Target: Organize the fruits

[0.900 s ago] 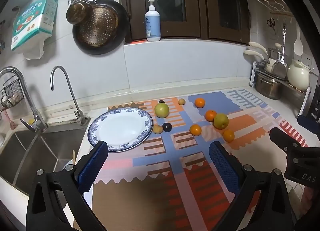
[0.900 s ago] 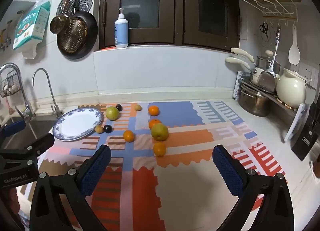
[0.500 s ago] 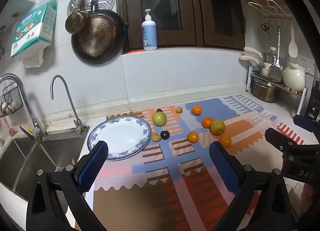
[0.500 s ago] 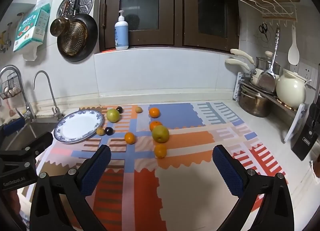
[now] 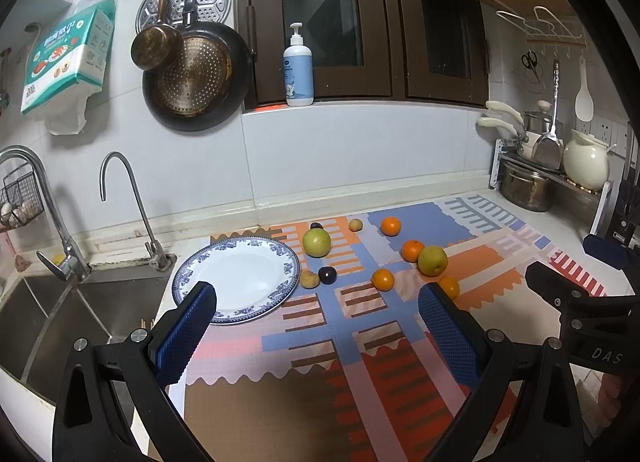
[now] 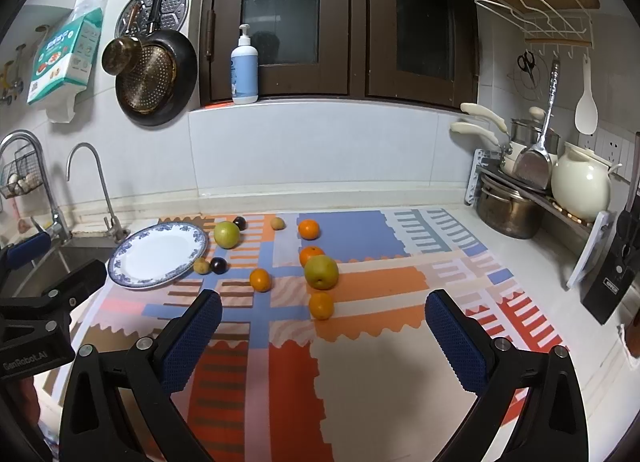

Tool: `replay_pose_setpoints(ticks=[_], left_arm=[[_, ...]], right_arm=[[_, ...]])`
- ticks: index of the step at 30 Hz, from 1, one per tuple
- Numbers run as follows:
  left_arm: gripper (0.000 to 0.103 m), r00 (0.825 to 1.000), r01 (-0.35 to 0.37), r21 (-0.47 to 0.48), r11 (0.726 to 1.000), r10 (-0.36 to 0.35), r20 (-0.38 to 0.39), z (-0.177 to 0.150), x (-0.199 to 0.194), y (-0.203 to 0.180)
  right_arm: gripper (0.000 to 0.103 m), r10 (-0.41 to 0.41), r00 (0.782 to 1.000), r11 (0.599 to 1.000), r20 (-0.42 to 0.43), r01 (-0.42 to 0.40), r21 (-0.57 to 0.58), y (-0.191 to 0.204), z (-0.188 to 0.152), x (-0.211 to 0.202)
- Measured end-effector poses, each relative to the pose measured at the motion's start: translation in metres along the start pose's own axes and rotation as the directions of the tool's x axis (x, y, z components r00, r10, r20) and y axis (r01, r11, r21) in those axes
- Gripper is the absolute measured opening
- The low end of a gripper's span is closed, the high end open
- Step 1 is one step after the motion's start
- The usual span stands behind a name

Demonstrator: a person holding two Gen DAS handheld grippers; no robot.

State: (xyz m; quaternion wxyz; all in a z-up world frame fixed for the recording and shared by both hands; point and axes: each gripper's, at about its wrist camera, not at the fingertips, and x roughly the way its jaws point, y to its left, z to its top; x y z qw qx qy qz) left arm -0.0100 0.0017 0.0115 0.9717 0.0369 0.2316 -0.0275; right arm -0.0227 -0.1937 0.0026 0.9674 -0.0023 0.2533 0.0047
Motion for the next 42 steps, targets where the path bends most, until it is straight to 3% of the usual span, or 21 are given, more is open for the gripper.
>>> replay_pose_setpoints(ticks=[42], left_arm=[[0.103, 1.0, 0.005, 0.004, 1.0, -0.005, -0.021, 0.001, 0.007, -0.01]], right_arm=[[0.102, 0.01, 1.0, 1.0, 0.012, -0.009, -0.002, -0.002, 0.002, 0.002]])
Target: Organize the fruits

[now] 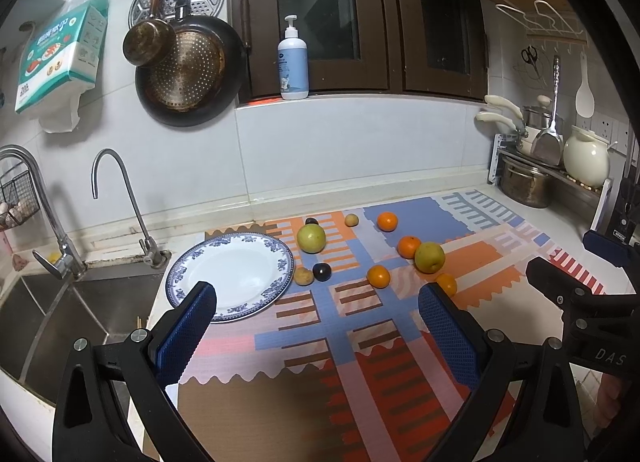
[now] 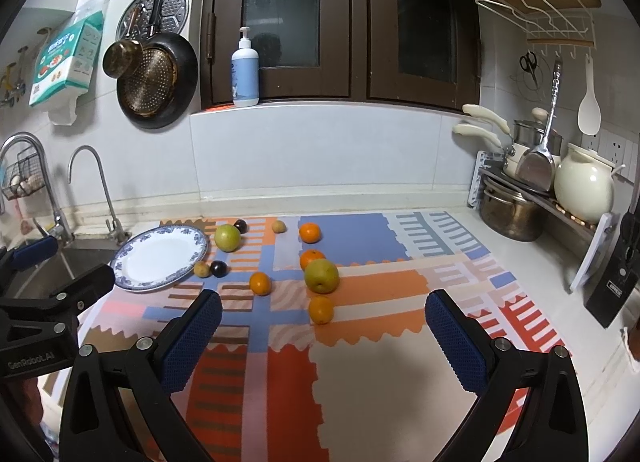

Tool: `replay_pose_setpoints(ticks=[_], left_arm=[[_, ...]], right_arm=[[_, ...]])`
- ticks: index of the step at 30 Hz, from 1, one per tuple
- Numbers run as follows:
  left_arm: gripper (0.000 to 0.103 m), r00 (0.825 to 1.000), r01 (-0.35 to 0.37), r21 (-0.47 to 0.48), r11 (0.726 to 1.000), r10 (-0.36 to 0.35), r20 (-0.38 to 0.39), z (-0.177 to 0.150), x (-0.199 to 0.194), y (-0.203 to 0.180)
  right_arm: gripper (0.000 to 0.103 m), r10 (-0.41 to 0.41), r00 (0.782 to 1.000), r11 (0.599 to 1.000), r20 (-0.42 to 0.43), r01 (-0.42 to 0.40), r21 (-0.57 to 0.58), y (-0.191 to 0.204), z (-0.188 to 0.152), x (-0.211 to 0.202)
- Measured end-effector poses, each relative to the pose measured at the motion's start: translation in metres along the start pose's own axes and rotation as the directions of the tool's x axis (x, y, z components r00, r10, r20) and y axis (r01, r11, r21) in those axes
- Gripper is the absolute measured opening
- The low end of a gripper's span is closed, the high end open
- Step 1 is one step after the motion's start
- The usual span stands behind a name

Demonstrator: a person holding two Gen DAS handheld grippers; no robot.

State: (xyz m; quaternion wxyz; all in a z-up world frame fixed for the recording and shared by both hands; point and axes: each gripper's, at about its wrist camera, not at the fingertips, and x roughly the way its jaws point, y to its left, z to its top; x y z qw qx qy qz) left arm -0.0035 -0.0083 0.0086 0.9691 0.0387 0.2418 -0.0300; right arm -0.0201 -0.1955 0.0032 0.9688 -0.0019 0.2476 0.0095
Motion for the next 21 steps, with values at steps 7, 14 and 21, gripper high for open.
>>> replay_pose_setpoints(ticks=[7, 14, 21], left_arm=[[0.103, 1.0, 0.002, 0.001, 1.0, -0.002, -0.002, 0.001, 0.002, -0.001], [0.103, 1.0, 0.009, 0.008, 1.0, -0.009, -0.013, 0.005, 0.014, 0.002], [0.103, 0.999, 0.025, 0.03, 0.999, -0.024, -0.031, 0.007, 0.029, 0.003]], right_arm=[[0.102, 0.0, 1.0, 1.0, -0.004, 0.0, 0.001, 0.0, 0.0, 0.002], [0.102, 0.004, 1.0, 1.0, -0.02, -0.004, 0.003, -0.001, 0.001, 0.013], [0.102, 0.011, 0.999, 1.0, -0.046, -0.01, 0.018, 0.002, 0.002, 0.027]])
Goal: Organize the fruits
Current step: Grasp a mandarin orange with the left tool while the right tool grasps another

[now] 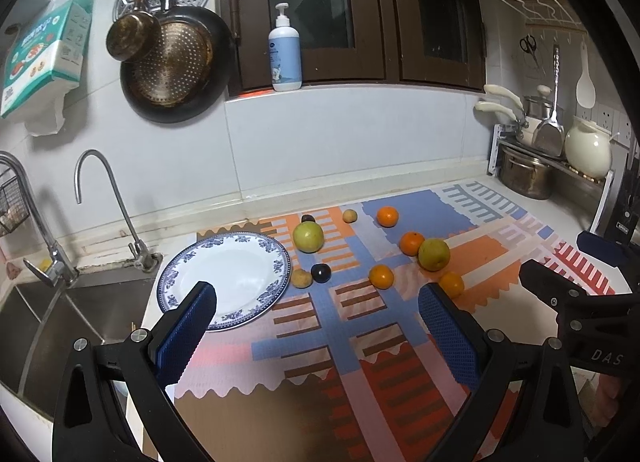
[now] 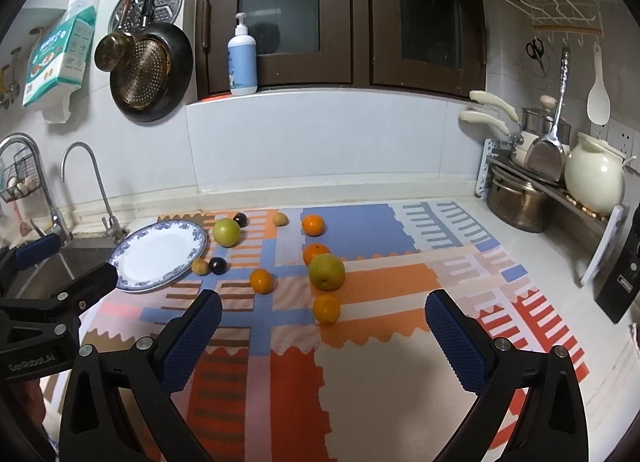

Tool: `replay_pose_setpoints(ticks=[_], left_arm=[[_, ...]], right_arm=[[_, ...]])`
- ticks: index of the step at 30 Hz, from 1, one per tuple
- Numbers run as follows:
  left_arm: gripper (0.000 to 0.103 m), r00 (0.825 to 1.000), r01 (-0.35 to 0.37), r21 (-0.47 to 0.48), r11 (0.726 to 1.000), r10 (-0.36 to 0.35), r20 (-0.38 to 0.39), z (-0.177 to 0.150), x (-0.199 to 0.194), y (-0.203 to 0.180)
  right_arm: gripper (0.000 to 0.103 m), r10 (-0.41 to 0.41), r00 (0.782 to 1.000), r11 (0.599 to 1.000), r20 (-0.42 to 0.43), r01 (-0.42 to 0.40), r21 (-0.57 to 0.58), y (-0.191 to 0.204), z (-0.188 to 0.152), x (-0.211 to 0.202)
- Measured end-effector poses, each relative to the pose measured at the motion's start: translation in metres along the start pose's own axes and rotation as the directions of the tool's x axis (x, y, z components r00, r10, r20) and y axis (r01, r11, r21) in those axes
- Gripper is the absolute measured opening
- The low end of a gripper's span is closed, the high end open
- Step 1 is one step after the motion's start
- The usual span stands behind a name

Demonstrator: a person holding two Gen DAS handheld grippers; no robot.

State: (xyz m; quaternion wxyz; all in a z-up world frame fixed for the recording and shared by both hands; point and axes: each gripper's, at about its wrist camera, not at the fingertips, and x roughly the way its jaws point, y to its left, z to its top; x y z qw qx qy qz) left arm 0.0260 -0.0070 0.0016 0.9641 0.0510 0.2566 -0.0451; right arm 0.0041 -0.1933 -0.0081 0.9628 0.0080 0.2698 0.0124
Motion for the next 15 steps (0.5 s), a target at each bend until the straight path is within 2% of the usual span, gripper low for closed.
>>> replay_pose_setpoints(ticks=[9, 15], left_arm=[[0.102, 0.998, 0.057, 0.067, 0.996, -0.056, -0.008, 0.004, 0.027, -0.005], [0.096, 0.993, 0.119, 0.121, 0.986, -0.117, -0.02, 0.007, 0.052, -0.011]], right_arm=[[0.102, -0.002, 0.999, 0.999, -0.051, 0.004, 0.042, -0.004, -0.001, 0.024], [0.099, -0.005, 0.996, 0.998, -0.087, 0.01, 0.061, -0.005, -0.002, 0.045]])
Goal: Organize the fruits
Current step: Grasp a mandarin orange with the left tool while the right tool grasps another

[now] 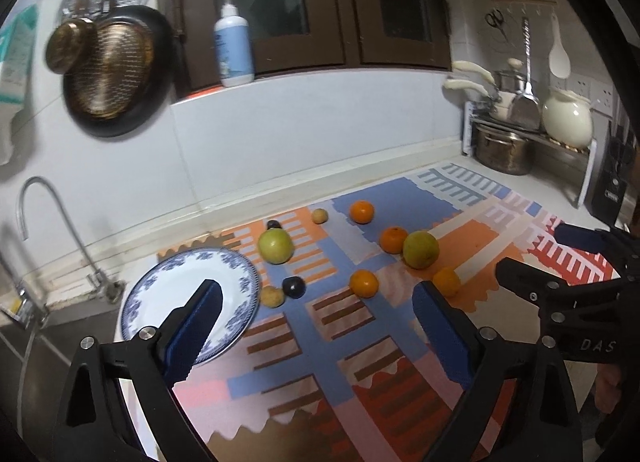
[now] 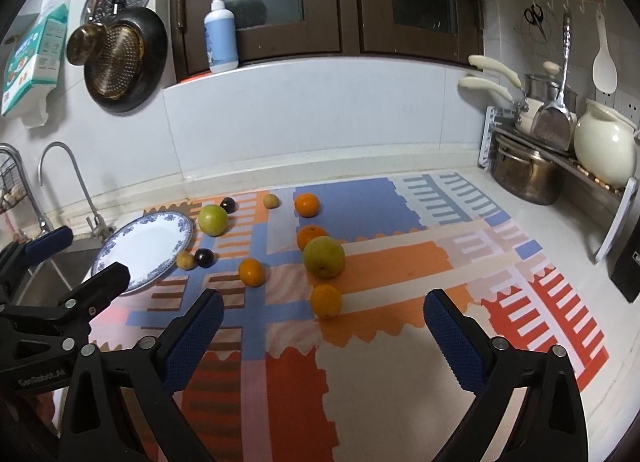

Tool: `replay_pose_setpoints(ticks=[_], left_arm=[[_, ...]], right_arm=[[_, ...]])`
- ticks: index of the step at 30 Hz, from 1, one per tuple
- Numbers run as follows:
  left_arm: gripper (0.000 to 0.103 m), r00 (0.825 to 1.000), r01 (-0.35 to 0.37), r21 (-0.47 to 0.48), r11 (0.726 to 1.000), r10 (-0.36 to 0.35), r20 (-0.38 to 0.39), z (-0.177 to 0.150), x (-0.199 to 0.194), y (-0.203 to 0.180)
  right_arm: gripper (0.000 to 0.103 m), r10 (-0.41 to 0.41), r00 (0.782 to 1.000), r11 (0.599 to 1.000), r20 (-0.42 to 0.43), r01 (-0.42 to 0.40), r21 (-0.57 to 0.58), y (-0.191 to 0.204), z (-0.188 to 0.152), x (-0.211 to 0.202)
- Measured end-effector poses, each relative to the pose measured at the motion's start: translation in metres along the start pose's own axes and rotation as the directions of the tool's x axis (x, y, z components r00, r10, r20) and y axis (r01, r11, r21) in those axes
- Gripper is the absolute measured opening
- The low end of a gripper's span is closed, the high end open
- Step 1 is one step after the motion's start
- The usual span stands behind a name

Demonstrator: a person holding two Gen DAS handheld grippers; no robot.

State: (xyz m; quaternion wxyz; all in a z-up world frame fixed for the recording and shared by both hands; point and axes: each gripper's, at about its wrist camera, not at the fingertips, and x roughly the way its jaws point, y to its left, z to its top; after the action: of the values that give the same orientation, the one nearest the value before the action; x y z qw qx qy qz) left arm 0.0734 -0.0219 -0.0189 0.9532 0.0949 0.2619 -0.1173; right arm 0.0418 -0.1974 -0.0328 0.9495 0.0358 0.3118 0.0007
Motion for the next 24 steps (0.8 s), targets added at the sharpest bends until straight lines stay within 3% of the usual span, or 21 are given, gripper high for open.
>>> replay_pose_setpoints(ticks=[12, 24], left_arm=[[0.078, 0.984, 0.172, 0.116, 0.978, -0.165, -0.068, 0.004, 0.074, -0.005], [0.061, 0.937, 0.31, 0.133, 0.942, -0.278, -0.212, -0.004, 0.141, -0.014]], right_arm=[[0.078, 0.005, 0.993, 1.0, -0.117, -0.006, -0.004, 0.002, 0.0, 0.055], [0.055, 0.016, 0.977, 1.0, -0.212, -0.017, -0.002, 0.0, -0.008, 0.102]])
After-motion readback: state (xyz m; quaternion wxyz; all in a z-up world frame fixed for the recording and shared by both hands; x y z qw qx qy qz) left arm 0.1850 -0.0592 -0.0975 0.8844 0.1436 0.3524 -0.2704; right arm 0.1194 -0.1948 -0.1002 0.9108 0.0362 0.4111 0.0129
